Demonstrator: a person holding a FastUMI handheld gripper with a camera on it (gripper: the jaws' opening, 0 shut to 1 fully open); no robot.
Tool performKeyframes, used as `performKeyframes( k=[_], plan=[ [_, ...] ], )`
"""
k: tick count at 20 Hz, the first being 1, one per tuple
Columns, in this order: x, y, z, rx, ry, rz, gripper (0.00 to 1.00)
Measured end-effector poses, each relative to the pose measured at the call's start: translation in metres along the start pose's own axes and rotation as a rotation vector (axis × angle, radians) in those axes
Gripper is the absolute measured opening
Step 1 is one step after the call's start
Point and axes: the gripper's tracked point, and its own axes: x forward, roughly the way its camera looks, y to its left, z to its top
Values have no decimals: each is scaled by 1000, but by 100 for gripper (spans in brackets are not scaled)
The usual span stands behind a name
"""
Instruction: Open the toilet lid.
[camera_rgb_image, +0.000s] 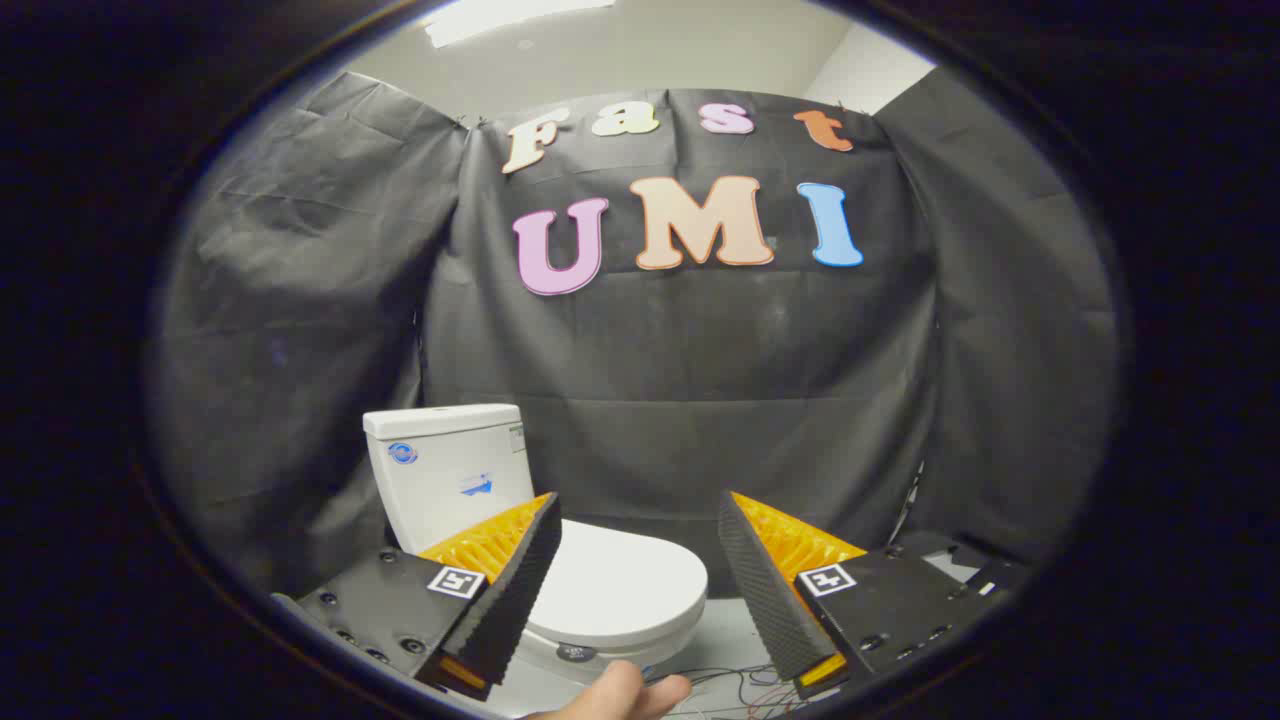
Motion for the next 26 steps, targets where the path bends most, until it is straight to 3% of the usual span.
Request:
performKeyframes(
  k=[5, 9, 13, 19, 26],
  plan=[
    [39, 20, 14, 66, -144, 56, 98],
    [48, 38, -65, 101, 36, 50, 98],
    [49, 57, -74, 58, 93, 93, 99],
    [38, 46, -67, 112, 66, 46, 99],
    [41, 30, -98, 207, 117, 8, 99]
  ],
)
